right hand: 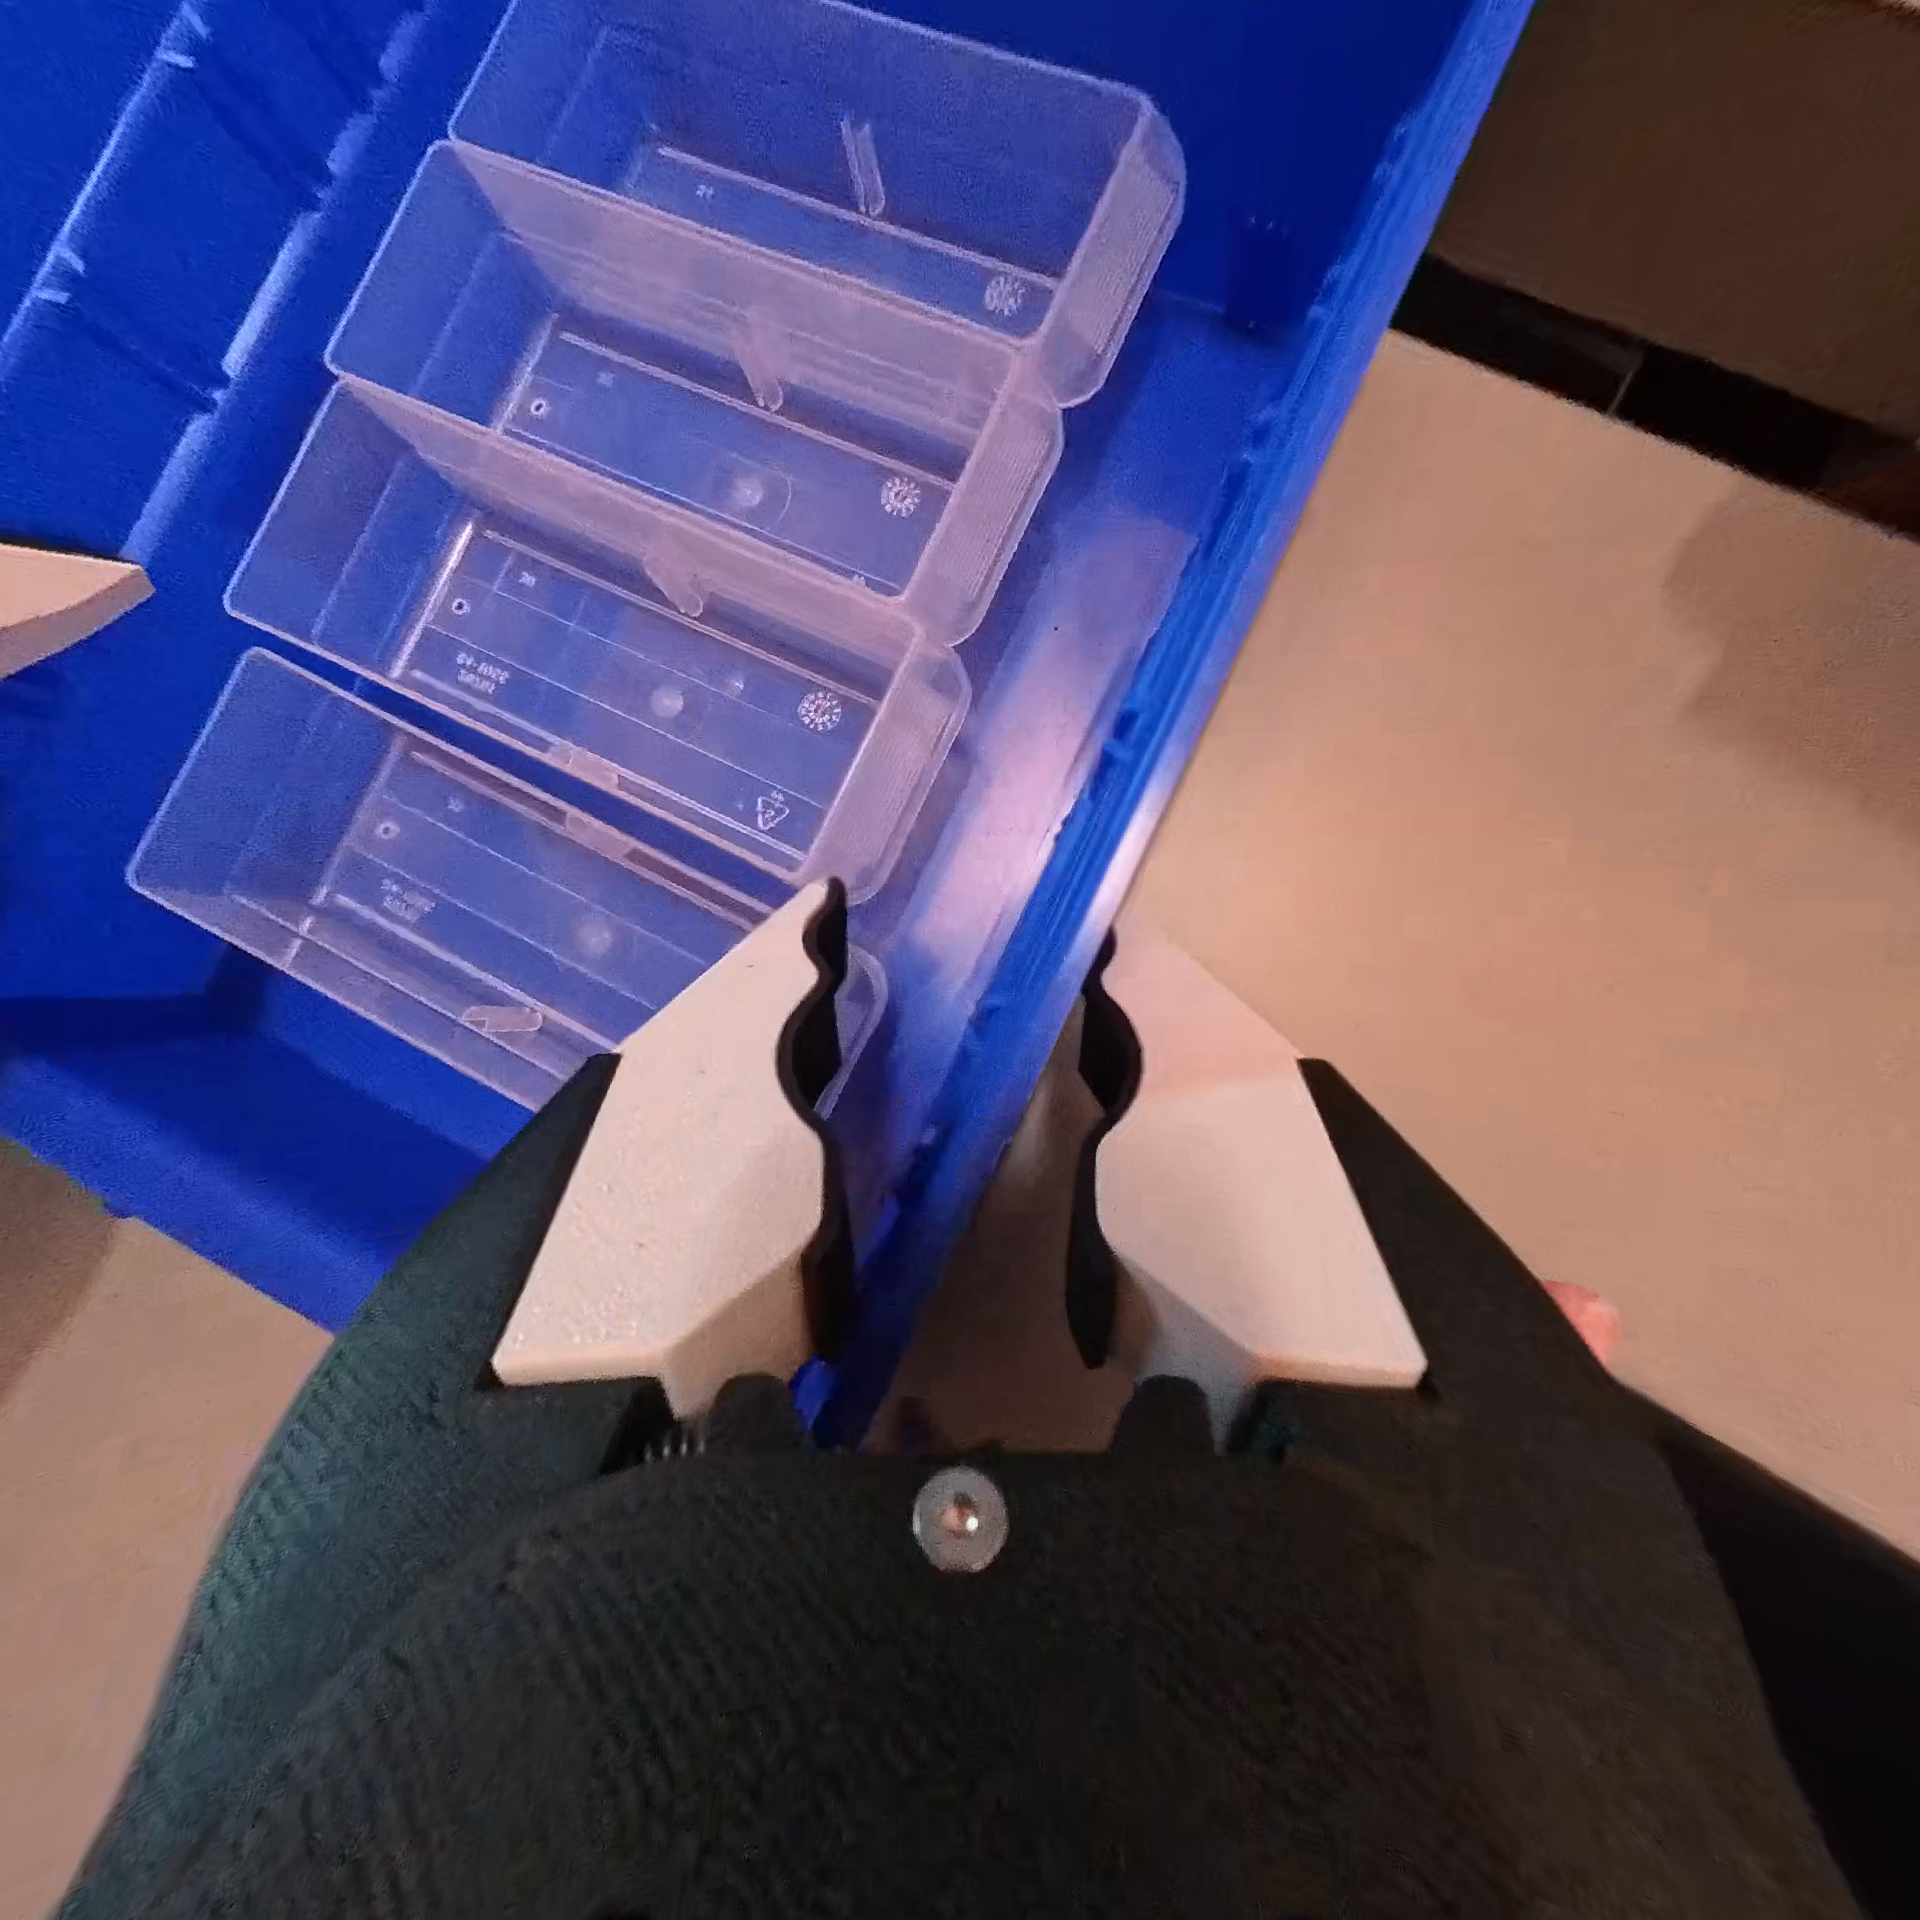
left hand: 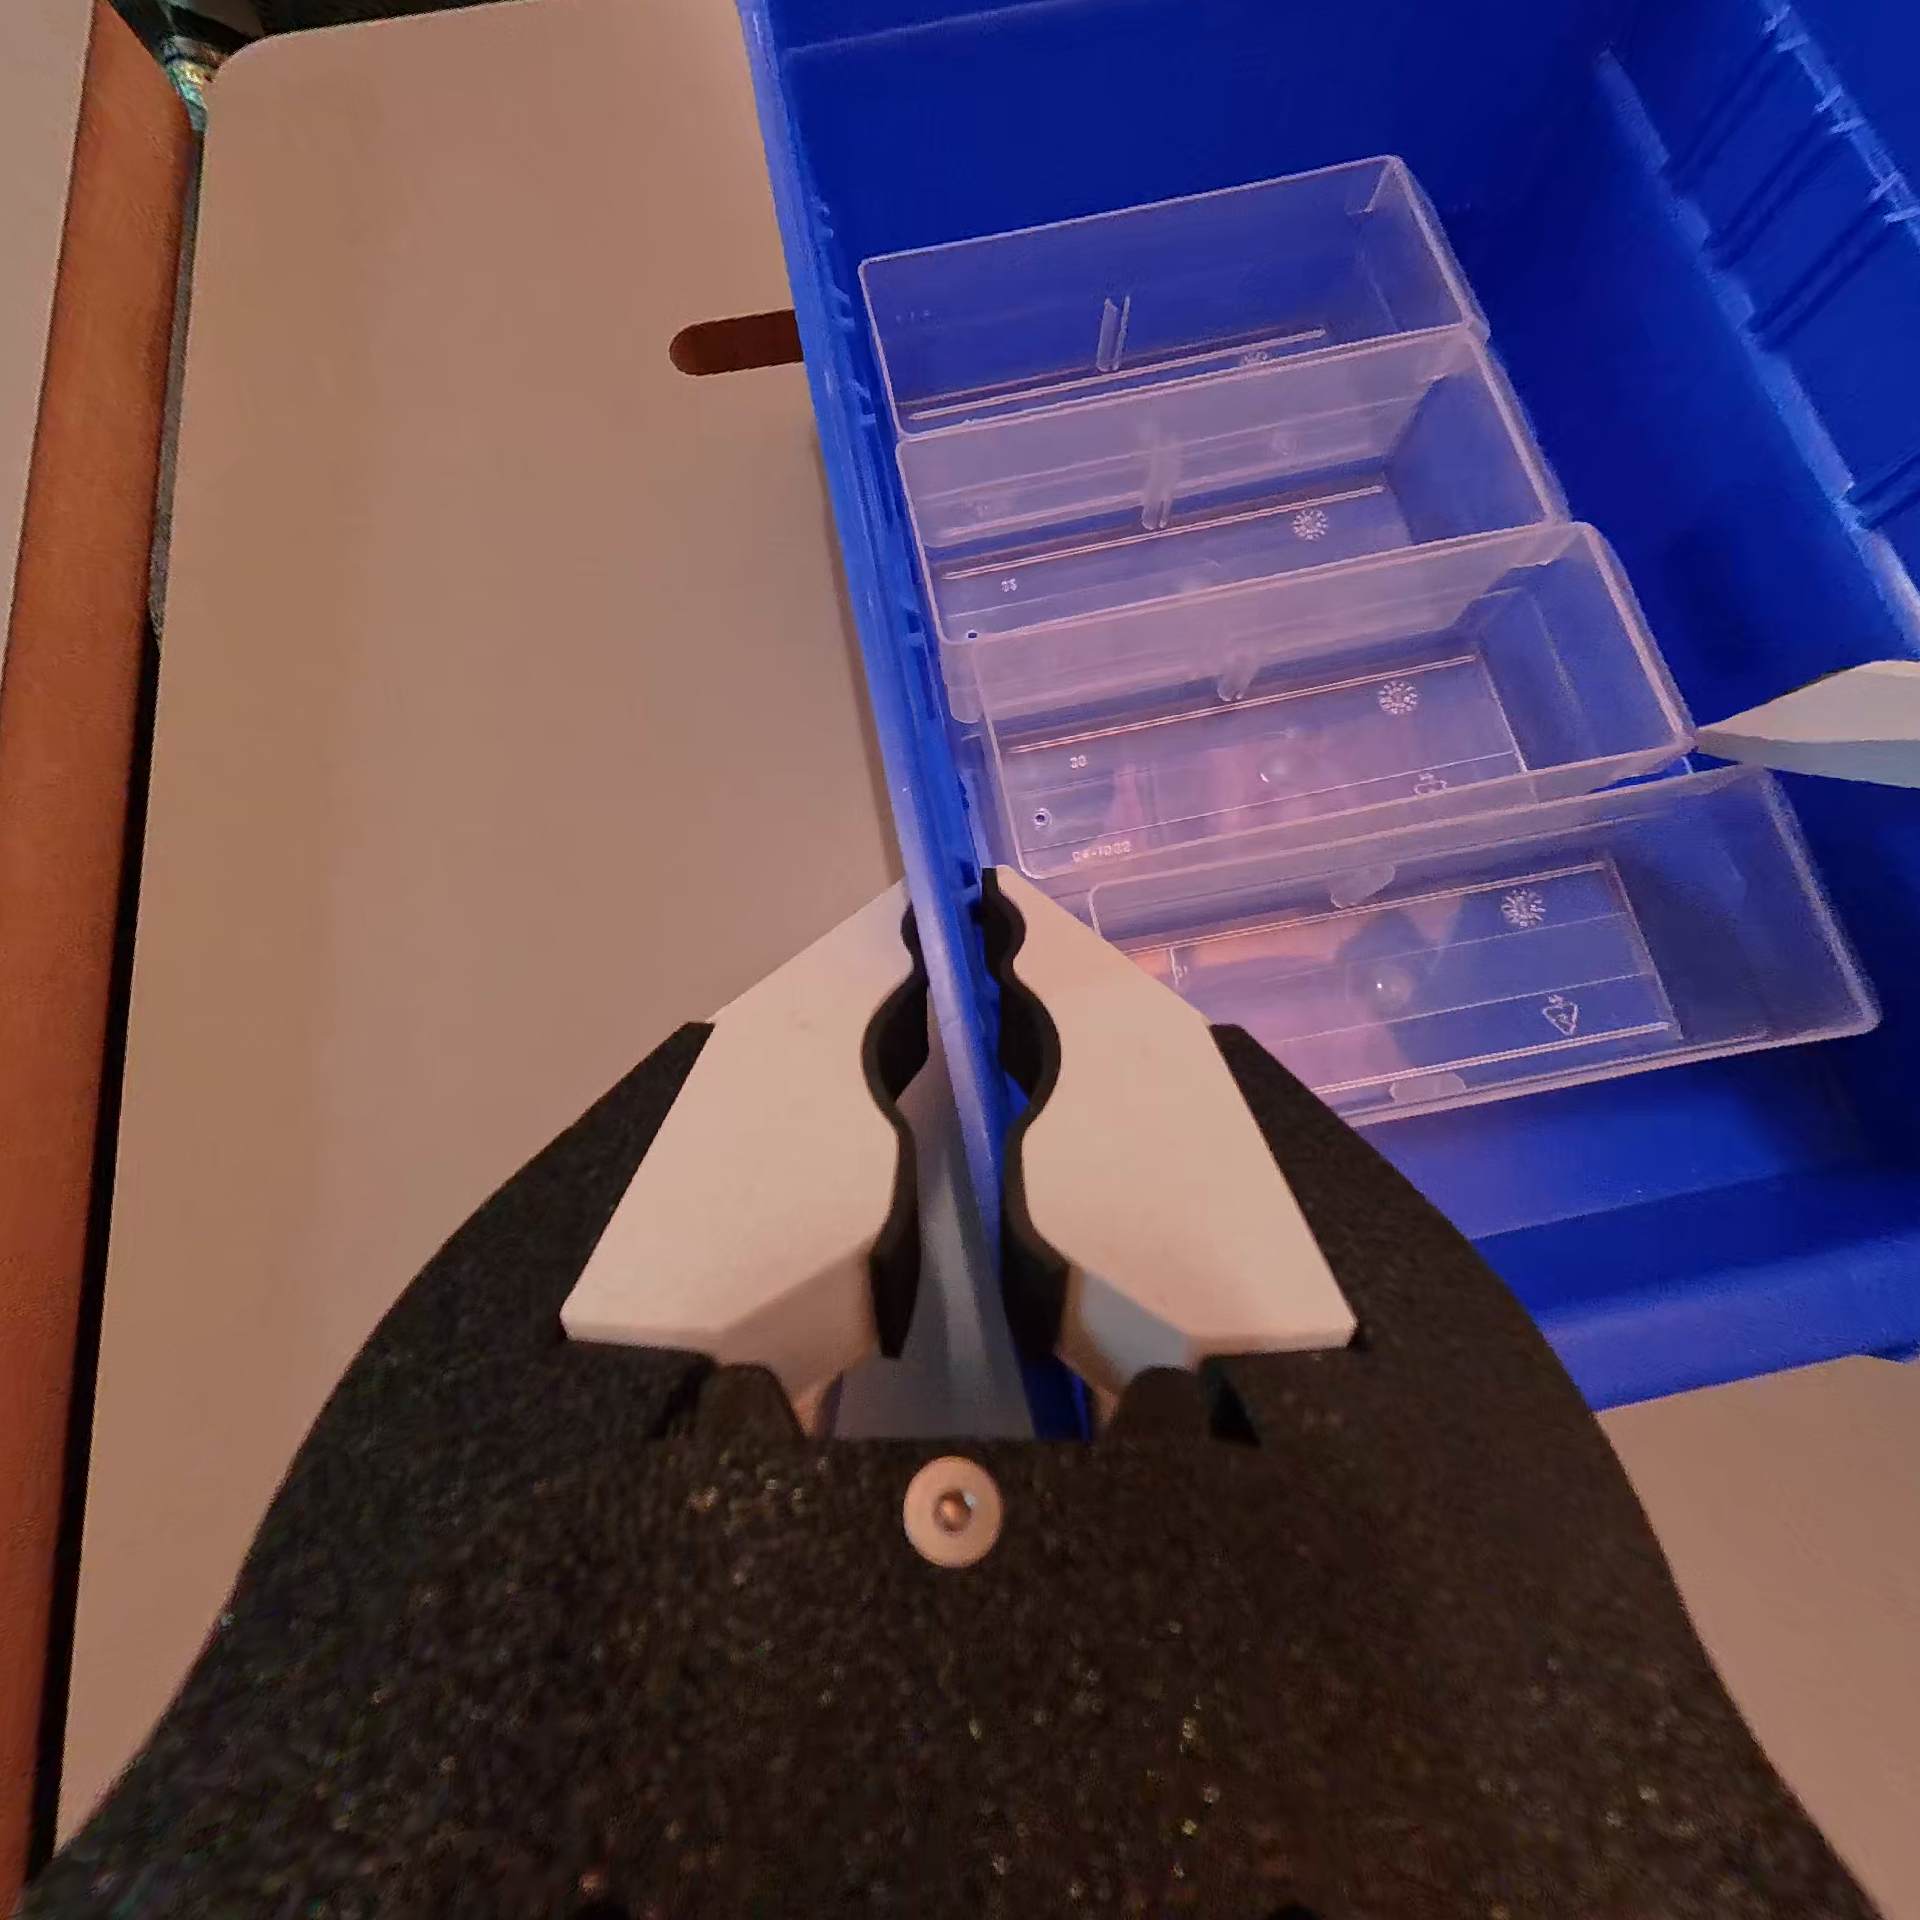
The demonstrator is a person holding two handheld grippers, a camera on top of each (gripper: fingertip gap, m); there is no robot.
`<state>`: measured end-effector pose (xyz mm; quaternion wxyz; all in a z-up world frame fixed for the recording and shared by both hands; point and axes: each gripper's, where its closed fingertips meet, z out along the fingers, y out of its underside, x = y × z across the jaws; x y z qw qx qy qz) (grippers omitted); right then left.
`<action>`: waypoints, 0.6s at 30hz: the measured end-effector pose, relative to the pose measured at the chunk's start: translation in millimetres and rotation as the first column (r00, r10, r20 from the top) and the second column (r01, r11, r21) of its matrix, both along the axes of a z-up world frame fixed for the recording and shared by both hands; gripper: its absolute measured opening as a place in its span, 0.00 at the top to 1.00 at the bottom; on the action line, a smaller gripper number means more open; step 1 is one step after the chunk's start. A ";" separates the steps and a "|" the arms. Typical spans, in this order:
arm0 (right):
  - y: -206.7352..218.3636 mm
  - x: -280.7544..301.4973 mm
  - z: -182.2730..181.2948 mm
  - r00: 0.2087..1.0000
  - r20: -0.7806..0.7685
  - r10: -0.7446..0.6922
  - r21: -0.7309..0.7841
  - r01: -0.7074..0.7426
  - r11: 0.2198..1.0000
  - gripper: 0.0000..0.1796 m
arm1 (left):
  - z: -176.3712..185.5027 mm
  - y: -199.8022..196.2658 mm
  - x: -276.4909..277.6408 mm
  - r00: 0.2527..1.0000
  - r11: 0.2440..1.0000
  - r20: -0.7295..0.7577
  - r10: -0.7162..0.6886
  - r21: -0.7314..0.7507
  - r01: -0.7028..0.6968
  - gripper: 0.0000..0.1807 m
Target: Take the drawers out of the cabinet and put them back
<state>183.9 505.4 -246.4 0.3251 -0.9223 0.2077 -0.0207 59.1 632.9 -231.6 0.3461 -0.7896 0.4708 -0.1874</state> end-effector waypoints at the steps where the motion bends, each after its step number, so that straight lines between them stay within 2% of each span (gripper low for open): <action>1: -1.8 6.0 3.0 0.997 0.071 0.002 -0.006 -0.002 1.000 0.68 | 1.1 0.5 0.3 1.000 1.000 0.009 0.002 0.005 -0.002 0.97; 3: -7.1 16.6 15.0 0.977 0.215 0.004 -0.028 0.002 1.000 0.51 | 7.2 4.8 0.0 0.999 0.998 0.034 0.019 0.056 -0.021 0.93; 5: -7.7 23.7 37.6 0.937 0.348 0.005 -0.006 -0.004 1.000 0.42 | 18.5 8.2 -0.7 0.999 0.991 0.050 0.022 0.131 -0.028 0.89; 7: -6.9 25.2 60.5 0.915 0.402 -0.022 0.053 0.001 0.999 0.41 | 36.0 11.7 -2.7 0.997 0.978 0.066 0.030 0.204 -0.043 0.84; 9: -3.5 22.7 75.9 0.929 0.366 -0.047 0.125 0.001 0.992 0.40 | 52.4 12.2 -4.6 0.996 0.972 0.085 0.038 0.230 -0.057 0.83; 11: 1.9 20.2 86.2 0.953 0.298 -0.059 0.199 -0.001 0.980 0.39 | 58.7 6.8 -4.6 0.995 0.982 0.087 0.049 0.176 -0.064 0.80; 12: 2.3 22.2 90.5 0.957 0.278 -0.082 0.231 0.016 0.973 0.38 | 58.4 3.5 -5.9 0.996 0.987 0.066 0.063 0.141 -0.072 0.75; 14: 2.5 18.1 95.4 0.972 0.216 -0.097 0.281 0.033 0.959 0.50 | 62.9 -2.4 -7.7 0.996 0.988 0.033 0.083 0.124 -0.087 0.69; 18: -1.6 -3.0 121.2 0.970 0.239 -0.043 0.386 -0.055 0.921 0.57 | 102.3 -25.9 0.9 0.985 0.980 0.162 0.064 0.173 -0.092 0.65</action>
